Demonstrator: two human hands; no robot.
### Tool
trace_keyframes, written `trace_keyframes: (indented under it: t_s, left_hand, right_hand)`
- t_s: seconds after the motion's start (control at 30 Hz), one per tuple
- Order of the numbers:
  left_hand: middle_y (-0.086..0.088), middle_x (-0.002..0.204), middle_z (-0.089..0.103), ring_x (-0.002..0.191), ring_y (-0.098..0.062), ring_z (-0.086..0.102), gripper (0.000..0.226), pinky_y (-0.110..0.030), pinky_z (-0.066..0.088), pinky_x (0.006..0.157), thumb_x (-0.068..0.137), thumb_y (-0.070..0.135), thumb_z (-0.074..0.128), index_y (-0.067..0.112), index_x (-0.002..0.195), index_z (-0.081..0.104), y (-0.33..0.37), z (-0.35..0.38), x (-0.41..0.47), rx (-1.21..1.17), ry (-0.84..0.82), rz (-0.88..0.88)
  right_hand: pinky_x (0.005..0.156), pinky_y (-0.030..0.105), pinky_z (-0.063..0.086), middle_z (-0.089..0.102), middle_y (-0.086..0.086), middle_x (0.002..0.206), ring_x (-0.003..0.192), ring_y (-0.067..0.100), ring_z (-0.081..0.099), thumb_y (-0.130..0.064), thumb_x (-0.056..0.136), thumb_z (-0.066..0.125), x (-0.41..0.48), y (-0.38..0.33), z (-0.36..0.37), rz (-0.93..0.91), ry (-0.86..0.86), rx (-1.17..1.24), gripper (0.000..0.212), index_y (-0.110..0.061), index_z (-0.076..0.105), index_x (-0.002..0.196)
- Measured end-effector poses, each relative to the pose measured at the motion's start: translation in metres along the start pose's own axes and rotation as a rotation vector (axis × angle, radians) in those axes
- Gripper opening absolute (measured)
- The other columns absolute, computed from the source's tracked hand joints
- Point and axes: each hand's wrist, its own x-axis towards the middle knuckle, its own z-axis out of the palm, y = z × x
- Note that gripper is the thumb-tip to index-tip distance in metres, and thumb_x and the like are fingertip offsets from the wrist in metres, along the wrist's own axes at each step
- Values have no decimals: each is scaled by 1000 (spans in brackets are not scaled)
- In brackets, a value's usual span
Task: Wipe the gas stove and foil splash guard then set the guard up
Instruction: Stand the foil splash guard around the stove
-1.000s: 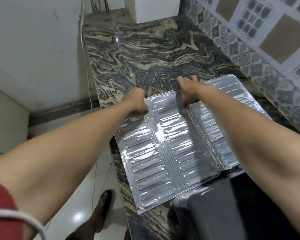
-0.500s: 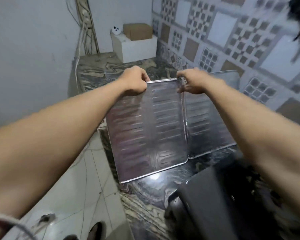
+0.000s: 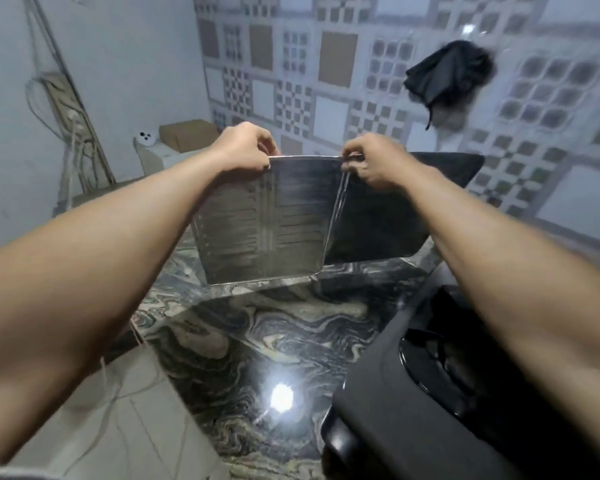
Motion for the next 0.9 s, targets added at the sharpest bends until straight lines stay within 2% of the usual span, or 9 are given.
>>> trace_keyframes:
  t_s: [0.1,0.17,0.23,0.3,0.4,0.57,0.67,0.8,0.9]
  left_hand:
    - [-2,94,73,97,-19,67,19,-23,45,82,82,8,67,26,87,70,4,9,23,-12,-25,52]
    - [-1,93,72,98,-21,67,17,-28,49,86,81,12,69,26,90,73,3,18,39,6,-39,91]
    - [0,92,72,98,-21,68,20,-27,49,85,79,13,68,29,89,73,0,29,54,21,-54,121]
    - [0,93,75,97,-21,69,21,-28,51,86,78,15,68,34,85,72,-5,40,68,26,-59,151]
    - [-2,101,77,102,-26,69,24,-38,54,90,77,16,65,32,92,75,-13,58,85,74,-7,210]
    - [-5,97,77,98,-35,66,17,-41,49,82,84,19,64,26,97,74,-20,82,98,195,189,369]
    - [-8,98,76,94,-36,64,18,-42,50,77,87,14,62,23,98,74,-23,93,107,197,226,352]
    - [-8,106,72,100,-35,59,33,-42,51,72,85,3,58,18,111,72,-23,99,113,147,247,293]
    - [-7,114,67,106,-34,55,23,-42,50,75,90,13,57,17,106,73,-27,99,113,96,265,197]
  right_hand:
    - [100,48,42,73,-8,106,110,22,61,-29,95,61,-9,8,1,100,54,34,10,-28,69,102]
    - [102,49,40,72,-6,111,112,23,60,-30,96,58,-10,13,4,176,50,42,17,-28,68,109]
    - [95,42,41,71,-2,113,110,23,60,-28,97,56,-10,19,11,247,35,43,21,-25,67,114]
    - [85,37,34,71,-4,113,110,20,60,-24,99,56,-9,25,19,308,38,112,22,-24,67,118]
    - [87,37,34,73,-8,111,109,18,61,-28,96,62,-7,31,27,347,92,83,19,-27,69,114]
    - [98,42,38,72,-6,109,110,20,61,-29,93,64,5,35,38,400,129,92,14,-28,71,106]
    - [103,48,40,71,-7,116,115,20,60,-24,96,60,17,35,38,428,75,98,19,-30,70,111]
    - [104,50,41,71,-9,115,115,18,60,-21,95,61,30,29,38,401,57,150,22,-30,71,112]
    - [103,47,45,72,-5,117,114,16,62,-20,94,63,41,21,45,370,91,208,23,-25,72,115]
